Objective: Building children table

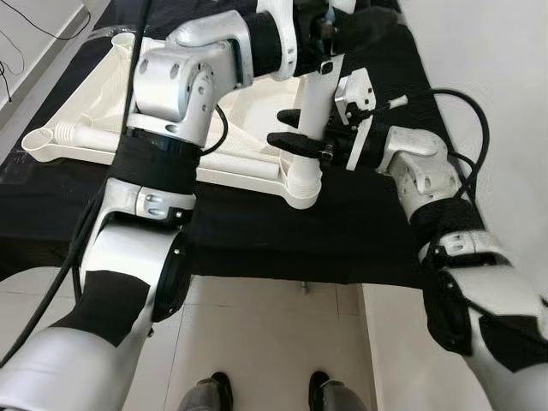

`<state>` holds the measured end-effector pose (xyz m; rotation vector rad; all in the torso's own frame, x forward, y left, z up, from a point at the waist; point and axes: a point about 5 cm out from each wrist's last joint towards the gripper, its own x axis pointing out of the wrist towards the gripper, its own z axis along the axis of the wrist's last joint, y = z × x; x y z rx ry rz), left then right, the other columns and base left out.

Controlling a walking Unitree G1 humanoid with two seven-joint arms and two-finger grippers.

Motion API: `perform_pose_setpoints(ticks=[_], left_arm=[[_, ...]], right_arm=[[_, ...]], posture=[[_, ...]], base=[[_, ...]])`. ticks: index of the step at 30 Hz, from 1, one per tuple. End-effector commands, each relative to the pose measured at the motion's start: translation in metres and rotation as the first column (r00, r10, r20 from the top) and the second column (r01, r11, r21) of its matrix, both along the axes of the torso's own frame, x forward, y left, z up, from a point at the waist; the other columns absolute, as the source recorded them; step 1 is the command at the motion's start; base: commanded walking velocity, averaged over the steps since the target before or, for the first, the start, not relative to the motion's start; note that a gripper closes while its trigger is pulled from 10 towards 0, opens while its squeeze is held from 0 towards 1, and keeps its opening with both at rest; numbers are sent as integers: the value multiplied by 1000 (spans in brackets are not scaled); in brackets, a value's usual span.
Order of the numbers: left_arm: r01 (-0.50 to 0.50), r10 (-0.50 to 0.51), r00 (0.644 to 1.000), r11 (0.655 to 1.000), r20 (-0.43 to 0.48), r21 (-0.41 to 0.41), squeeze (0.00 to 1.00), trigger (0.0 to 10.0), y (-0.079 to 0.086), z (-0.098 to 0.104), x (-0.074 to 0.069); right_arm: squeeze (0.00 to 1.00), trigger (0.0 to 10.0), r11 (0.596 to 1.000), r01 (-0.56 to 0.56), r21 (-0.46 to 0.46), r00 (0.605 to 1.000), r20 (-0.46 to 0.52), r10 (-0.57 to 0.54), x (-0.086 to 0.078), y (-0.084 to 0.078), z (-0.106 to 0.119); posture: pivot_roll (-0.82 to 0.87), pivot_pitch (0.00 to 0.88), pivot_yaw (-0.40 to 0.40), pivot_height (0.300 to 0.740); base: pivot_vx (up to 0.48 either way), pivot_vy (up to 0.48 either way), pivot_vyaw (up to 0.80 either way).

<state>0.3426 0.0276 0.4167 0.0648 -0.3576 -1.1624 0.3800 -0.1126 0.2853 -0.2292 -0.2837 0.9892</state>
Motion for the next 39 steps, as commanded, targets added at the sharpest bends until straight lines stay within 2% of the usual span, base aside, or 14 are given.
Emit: perform_pose_setpoints(ticks=[1,2,3,4,6,7,16,22,24,26,27,32,34,39], left_arm=[[49,-49,999,999,1,-1,1000,10000,-14,-1,-5],[36,-36,999,999,1,-18,1000,10000,-13,1,-3],[34,-34,999,999,-4,-34,0,10000,-11,3,-1],[34,-34,999,999,-4,-34,0,10000,-11,3,-1],[32,-32,999,999,-2,-39,0,10000,-10,5,1],[31,-31,1000,999,0,-37,0,10000,-10,5,2],[39,-39,999,999,22,-18,0,10000,-14,5,-2],[9,-9,999,1000,47,6,0,10000,0,4,-2],[-5,5,999,1000,48,-2,0,10000,15,1,-4],[-10,10,999,1000,44,-9,0,10000,21,0,-5],[-11,11,999,1000,39,-18,0,10000,34,0,-11],[-43,45,998,998,35,-56,0,10000,74,-1,-34],[-56,59,998,996,34,-66,0,10000,80,-1,-38],[-220,224,974,970,29,-99,0,10000,108,-10,-48]], right_arm=[[0,0,996,53,-77,997,-57,-57,0,15,-18],[0,0,980,193,-44,977,-87,-196,-4,17,-27],[0,0,914,405,-33,903,-145,-405,-9,16,-44],[0,0,914,405,-33,903,-145,-405,-9,16,-44],[0,0,779,625,-57,765,-158,-625,-23,17,-61],[0,0,755,653,-56,740,-163,-653,-25,20,-62],[0,0,743,669,-9,730,-182,-659,-15,29,-53],[0,0,714,700,-14,701,-181,-690,-20,28,-48],[0,5333,694,720,-15,681,-177,-710,-22,27,-46],[0,5333,688,726,-16,676,-173,-717,-23,26,-46],[0,10000,681,732,-14,670,-170,-723,-23,24,-45],[0,10000,668,744,-3,657,-184,-731,-21,15,-47],[0,10000,666,746,-1,654,-188,-733,-22,13,-47],[0,10000,655,755,15,644,-206,-737,-23,8,-47]], posture=[[25,288,-6,740],[24,288,-1,740],[14,289,3,740],[14,289,3,740],[0,288,16,740],[-4,281,16,740],[-1,246,7,740],[3,228,5,740],[8,218,9,740],[8,218,9,740],[12,215,10,740],[28,211,3,740],[28,211,3,740],[25,212,-8,740]], base=[[0,0,0],[0,0,0],[0,0,0],[0,0,0],[0,0,0],[0,0,0],[0,0,0],[0,0,0],[0,0,0],[0,0,0],[0,0,0],[0,0,0],[0,0,0],[0,0,0]])
